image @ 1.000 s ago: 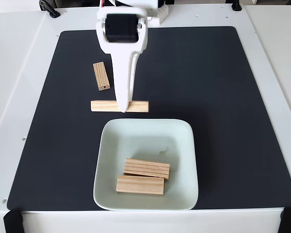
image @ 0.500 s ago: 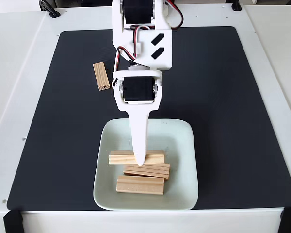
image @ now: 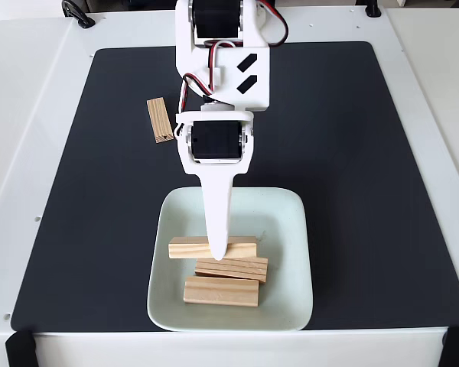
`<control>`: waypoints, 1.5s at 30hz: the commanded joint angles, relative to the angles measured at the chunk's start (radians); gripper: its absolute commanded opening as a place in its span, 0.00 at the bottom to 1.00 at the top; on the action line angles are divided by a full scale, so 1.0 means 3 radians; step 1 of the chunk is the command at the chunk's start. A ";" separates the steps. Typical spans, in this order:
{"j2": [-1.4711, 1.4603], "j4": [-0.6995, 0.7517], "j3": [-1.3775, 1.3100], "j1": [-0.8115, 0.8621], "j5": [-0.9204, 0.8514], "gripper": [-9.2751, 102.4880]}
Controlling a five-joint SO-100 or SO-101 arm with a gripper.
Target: Pick up the wooden block and place them on the plate.
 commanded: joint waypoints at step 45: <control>0.0087 -0.0015 -0.0138 -0.0041 -0.0015 0.35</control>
